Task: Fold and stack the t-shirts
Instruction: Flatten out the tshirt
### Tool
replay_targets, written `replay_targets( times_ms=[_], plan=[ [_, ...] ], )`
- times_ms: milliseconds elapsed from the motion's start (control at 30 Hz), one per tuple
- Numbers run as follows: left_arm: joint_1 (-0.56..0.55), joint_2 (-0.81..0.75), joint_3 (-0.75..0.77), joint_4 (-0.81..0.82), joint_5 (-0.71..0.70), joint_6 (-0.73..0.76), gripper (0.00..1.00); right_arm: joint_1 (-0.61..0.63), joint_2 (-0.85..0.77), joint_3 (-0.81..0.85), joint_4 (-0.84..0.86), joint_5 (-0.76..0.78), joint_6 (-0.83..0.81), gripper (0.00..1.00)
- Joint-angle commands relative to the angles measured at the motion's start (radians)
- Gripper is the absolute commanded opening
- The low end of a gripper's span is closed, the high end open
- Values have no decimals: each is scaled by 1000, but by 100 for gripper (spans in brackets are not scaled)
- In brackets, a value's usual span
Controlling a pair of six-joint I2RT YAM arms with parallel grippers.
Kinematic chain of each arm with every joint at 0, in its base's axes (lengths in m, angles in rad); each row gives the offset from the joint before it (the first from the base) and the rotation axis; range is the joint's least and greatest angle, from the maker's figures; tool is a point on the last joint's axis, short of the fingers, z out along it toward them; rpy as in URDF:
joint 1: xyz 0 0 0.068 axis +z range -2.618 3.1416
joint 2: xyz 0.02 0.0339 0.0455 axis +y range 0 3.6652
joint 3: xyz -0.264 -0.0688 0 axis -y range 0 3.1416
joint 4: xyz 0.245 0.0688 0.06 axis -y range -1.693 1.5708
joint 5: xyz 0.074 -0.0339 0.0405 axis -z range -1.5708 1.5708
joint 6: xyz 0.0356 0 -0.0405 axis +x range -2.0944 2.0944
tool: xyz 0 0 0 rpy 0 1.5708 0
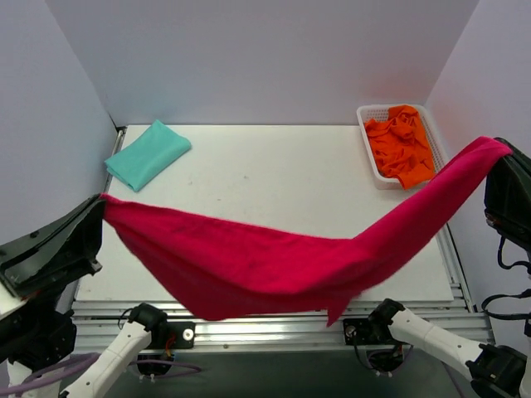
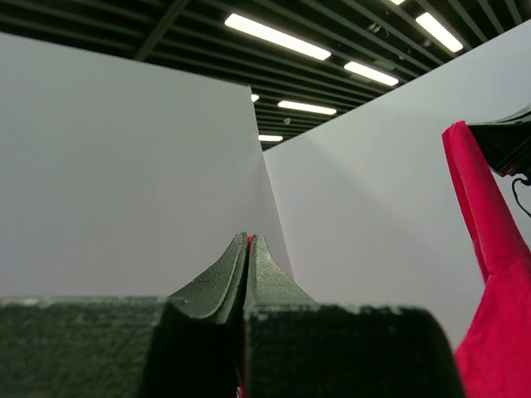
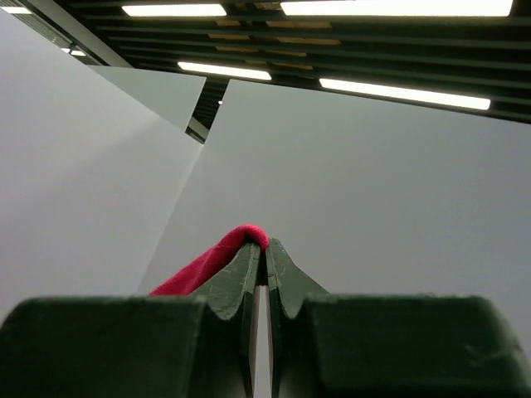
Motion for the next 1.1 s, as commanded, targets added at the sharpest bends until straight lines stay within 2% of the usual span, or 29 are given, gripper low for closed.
replay_targets(
  times_ms=[0, 100, 200, 367, 433, 533, 567, 633, 667, 700, 733, 767, 867, 933, 1067],
  plan=[
    [23, 4, 31, 56, 31, 0, 2, -93, 90, 60, 51, -114, 48, 0],
    [24, 45, 26, 47, -18, 21, 2, -122, 200, 152, 13, -70, 55, 0],
    [24, 111, 5, 50, -94, 41, 2, -125, 353, 208, -13, 48, 26, 0],
    [24, 257, -92, 85, -316, 78, 2, -128, 486, 105, 31, 304, -3, 0],
    [25, 360, -160, 120, -432, 88, 2, -169, 565, 61, 71, 374, 21, 0],
    [33, 550, -213, 200, -515, 90, 2, -242, 688, -54, 141, 371, 124, 0],
    [51, 662, -249, 270, -537, 82, 2, -277, 719, -96, 213, 359, 146, 0],
    [89, 793, -268, 333, -522, 34, 2, -303, 820, -203, 275, 349, 201, 0],
    [137, 937, -258, 384, -502, 15, 2, -329, 861, -229, 345, 357, 215, 0],
    [161, 1011, -233, 384, -487, -31, 2, -344, 956, -239, 364, 362, 230, 0],
    [187, 1079, -206, 374, -461, -60, 2, -361, 1008, -219, 372, 353, 268, 0],
    [229, 1217, -170, 354, -432, -80, 2, -377, 1073, -189, 366, 353, 285, 0],
    [260, 1422, -9, 270, -397, -135, 2, -401, 1356, -14, 320, 362, 310, 0],
    [275, 1495, 72, 269, -394, -152, 2, -403, 1455, 139, 285, 380, 314, 0],
    [294, 1614, 241, 125, -410, -192, 2, -401, 1628, 330, 232, 461, 322, 0]
  ],
)
